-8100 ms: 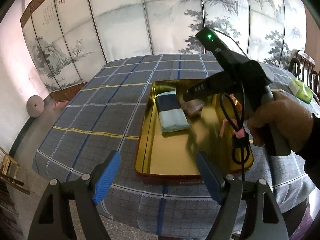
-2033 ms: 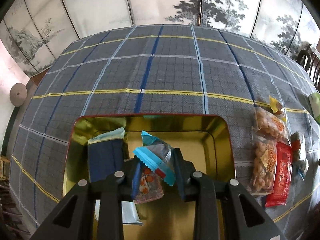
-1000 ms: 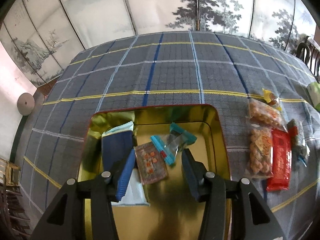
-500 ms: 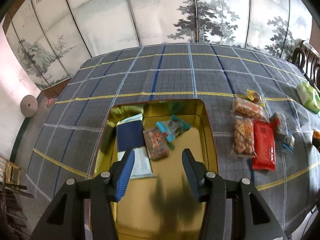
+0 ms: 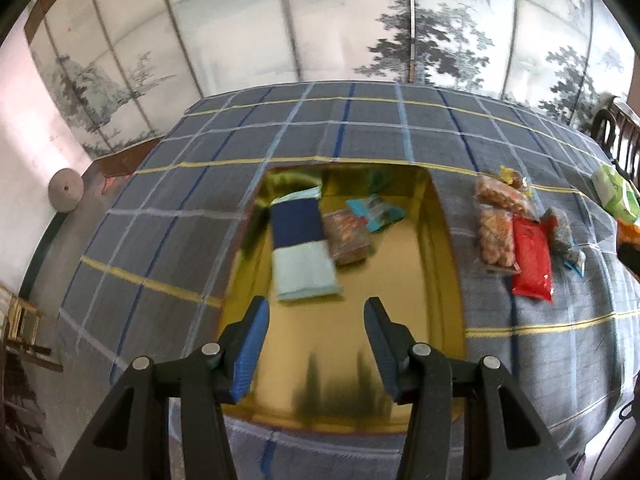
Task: Organize snacks
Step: 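Carry the orange snack bag with the right tool over the gold tin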
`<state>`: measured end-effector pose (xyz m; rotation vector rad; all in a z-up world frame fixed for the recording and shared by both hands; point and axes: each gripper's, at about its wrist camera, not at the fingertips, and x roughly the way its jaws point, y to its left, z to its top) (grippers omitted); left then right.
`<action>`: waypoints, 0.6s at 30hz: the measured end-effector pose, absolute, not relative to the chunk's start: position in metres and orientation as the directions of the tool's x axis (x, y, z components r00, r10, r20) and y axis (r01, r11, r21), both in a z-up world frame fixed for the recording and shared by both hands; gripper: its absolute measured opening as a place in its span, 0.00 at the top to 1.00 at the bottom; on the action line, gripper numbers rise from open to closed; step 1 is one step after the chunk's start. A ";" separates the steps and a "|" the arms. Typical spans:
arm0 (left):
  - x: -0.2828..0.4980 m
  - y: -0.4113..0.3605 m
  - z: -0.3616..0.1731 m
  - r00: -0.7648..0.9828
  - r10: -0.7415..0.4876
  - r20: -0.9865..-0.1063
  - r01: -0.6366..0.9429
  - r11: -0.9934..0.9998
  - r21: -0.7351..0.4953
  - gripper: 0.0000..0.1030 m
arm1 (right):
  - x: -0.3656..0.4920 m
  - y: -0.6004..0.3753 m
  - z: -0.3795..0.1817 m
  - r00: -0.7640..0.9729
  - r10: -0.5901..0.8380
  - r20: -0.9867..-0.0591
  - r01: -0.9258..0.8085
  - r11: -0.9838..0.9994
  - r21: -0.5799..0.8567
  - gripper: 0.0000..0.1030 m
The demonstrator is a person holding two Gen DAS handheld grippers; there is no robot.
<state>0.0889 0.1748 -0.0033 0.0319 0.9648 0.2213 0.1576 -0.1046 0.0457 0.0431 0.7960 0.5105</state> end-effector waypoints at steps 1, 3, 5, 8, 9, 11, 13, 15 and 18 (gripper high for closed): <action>0.084 0.178 -0.004 0.546 0.217 -0.809 -0.183 0.974 0.137 0.51 | 0.158 -0.090 0.050 0.575 0.475 -0.666 -0.451 0.863 0.225 0.66; 0.079 0.183 -0.005 0.542 0.233 -0.808 -0.191 0.970 0.151 0.51 | 0.159 -0.062 0.056 0.546 0.529 -0.650 -0.512 0.825 0.241 0.66; 0.075 0.188 -0.006 0.538 0.239 -0.809 -0.198 0.968 0.154 0.51 | 0.161 -0.035 0.060 0.517 0.569 -0.640 -0.562 0.789 0.248 0.66; 0.071 0.194 -0.006 0.535 0.233 -0.812 -0.205 0.968 0.143 0.51 | 0.164 0.009 0.065 0.452 0.631 -0.630 -0.650 0.717 0.252 0.66; 0.071 0.195 -0.006 0.534 0.232 -0.813 -0.206 0.968 0.141 0.51 | 0.164 0.024 0.065 0.436 0.642 -0.631 -0.674 0.697 0.243 0.66; 0.070 0.198 -0.004 0.538 0.227 -0.812 -0.205 0.969 0.135 0.51 | 0.166 0.051 0.063 0.402 0.658 -0.637 -0.718 0.658 0.227 0.66; 0.069 0.199 -0.002 0.547 0.232 -0.804 -0.205 0.969 0.139 0.51 | 0.170 0.072 0.059 0.375 0.660 -0.651 -0.741 0.635 0.217 0.66; 0.068 0.200 0.000 0.553 0.239 -0.798 -0.205 0.968 0.147 0.51 | 0.177 0.088 0.051 0.341 0.664 -0.666 -0.755 0.615 0.227 0.66; 0.066 0.202 0.002 0.564 0.244 -0.789 -0.198 0.968 0.158 0.51 | 0.189 0.109 0.036 0.321 0.640 -0.698 -0.759 0.614 0.215 0.66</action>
